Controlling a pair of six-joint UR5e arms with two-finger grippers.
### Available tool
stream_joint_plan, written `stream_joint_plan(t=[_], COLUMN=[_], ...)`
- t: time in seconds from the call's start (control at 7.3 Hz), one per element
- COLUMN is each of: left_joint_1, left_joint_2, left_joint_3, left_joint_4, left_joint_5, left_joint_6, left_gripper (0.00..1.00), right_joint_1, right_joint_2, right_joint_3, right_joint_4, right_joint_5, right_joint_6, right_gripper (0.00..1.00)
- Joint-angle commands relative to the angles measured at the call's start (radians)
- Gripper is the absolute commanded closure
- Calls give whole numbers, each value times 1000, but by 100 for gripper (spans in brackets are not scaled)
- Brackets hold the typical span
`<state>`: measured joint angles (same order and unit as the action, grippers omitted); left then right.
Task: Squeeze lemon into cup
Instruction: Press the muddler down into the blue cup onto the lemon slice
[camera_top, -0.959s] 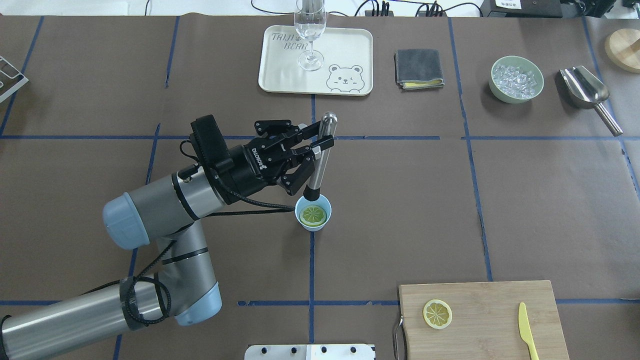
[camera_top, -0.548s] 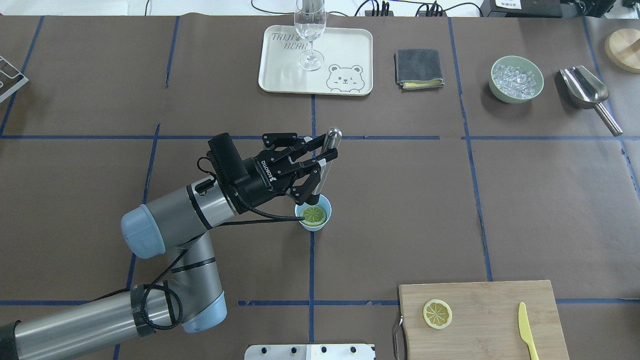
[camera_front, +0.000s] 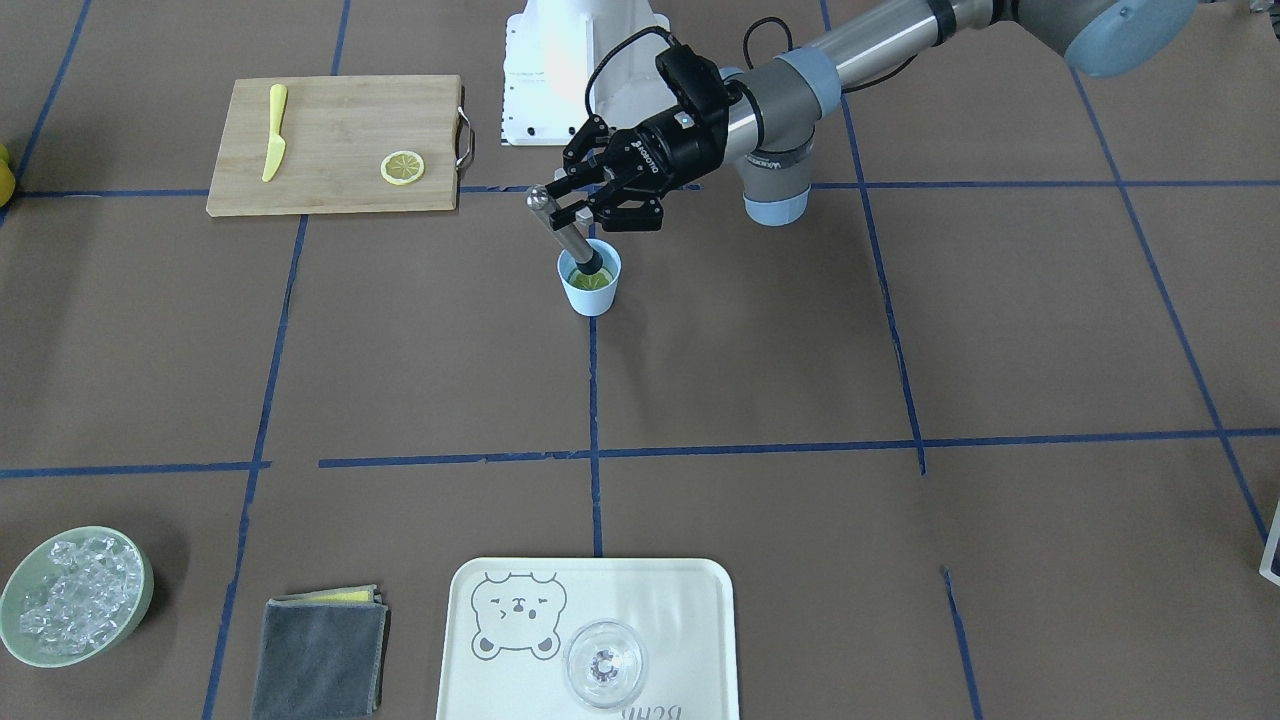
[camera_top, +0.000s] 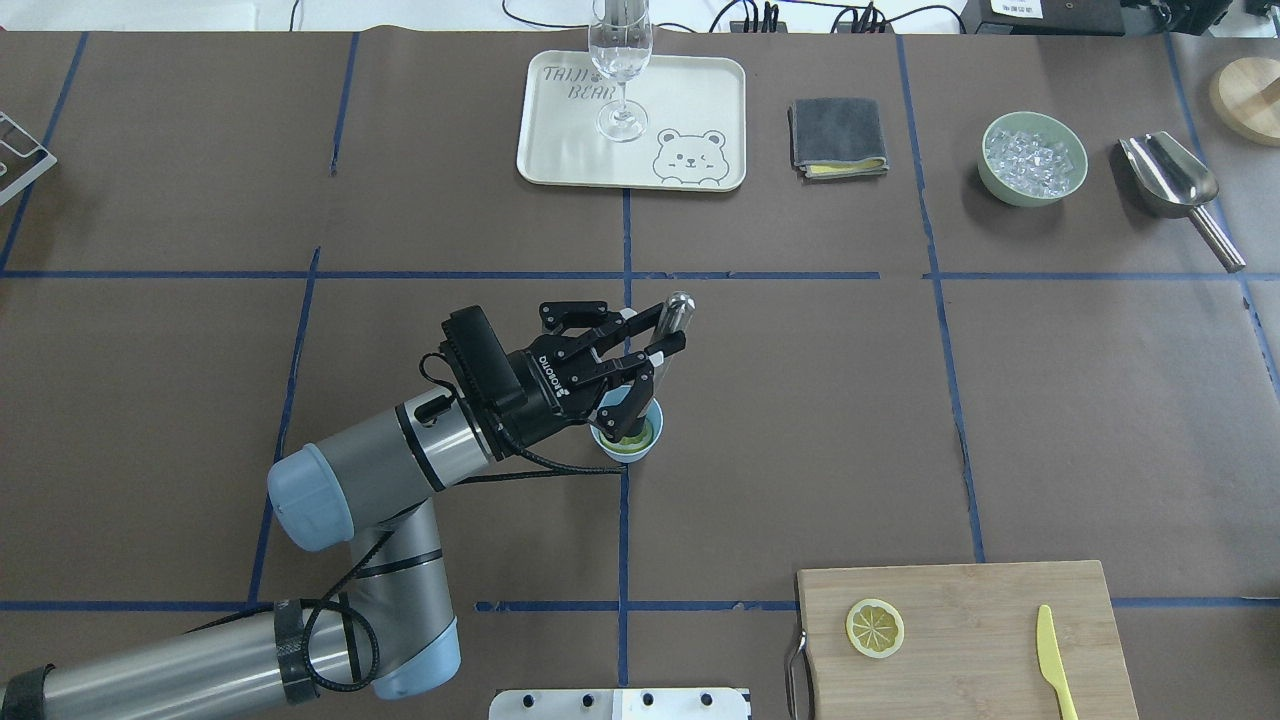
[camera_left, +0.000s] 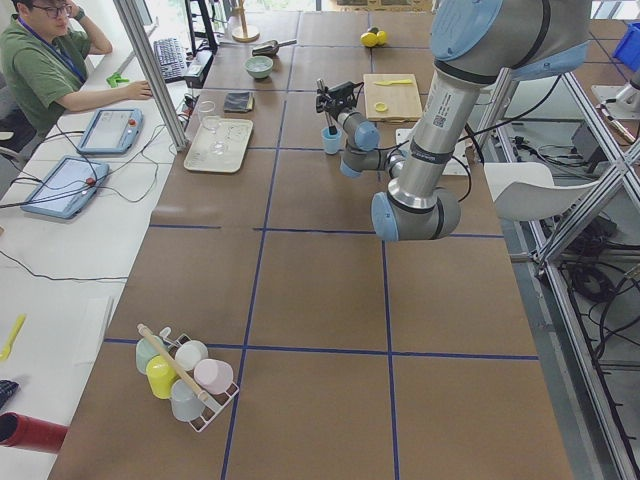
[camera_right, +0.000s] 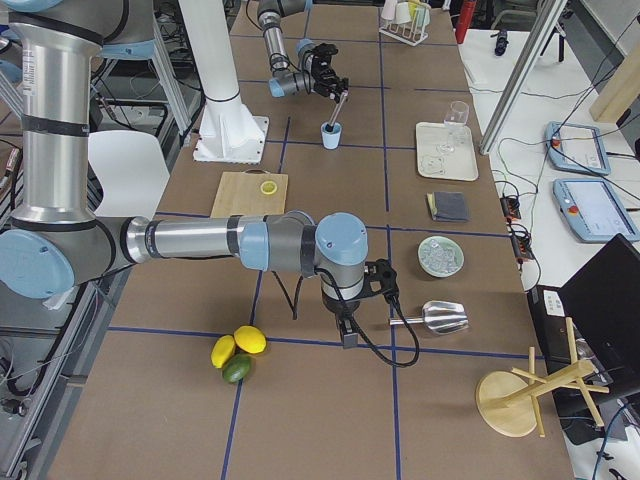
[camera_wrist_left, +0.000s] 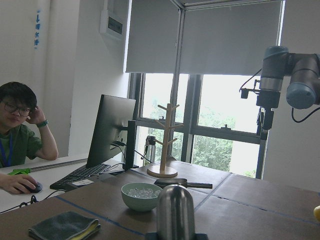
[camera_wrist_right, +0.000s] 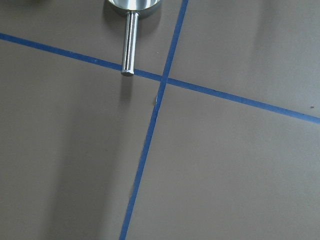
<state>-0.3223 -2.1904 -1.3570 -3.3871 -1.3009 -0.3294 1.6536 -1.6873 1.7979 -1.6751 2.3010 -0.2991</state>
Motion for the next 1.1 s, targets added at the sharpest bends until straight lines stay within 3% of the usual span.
stream_joint_plan(t=[0.0, 0.68, 0.96], left_joint_1=[5, 23, 8], left_joint_2=[-3, 1, 0], left_joint_3=[44, 47, -17], left_joint_4=[0, 0, 2], left_joint_5=[25, 25, 22], left_joint_6=[13, 13, 13], left_gripper=[100, 100, 100], right_joint_1=[0, 0, 0], right_joint_2=[0, 1, 3], right_joint_3=[0, -2, -5], right_joint_4=[0, 0, 0], right_joint_5=[0, -2, -3], right_joint_6=[0, 0, 2], right_gripper=[0, 0, 0])
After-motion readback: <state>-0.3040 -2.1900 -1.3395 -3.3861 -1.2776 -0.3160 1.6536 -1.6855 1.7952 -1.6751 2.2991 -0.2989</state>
